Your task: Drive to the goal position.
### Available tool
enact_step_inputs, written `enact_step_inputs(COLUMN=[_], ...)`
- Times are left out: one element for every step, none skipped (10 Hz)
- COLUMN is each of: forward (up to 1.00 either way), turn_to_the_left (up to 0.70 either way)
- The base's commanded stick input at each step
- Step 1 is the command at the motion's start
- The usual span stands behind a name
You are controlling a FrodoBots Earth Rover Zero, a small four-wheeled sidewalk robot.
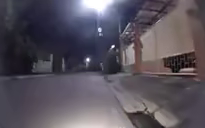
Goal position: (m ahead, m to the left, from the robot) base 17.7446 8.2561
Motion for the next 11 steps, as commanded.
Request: enact_step_inputs(forward=[0.7,0.7,0.7,0.7,0.7,0.7,0.7,0.7,0.7,0.7,0.7], turn_to_the_left=[-0.16,-0.34,-0.18,0.0,0.0,0.0,0.0,0.0,0.0,0.0,0.0])
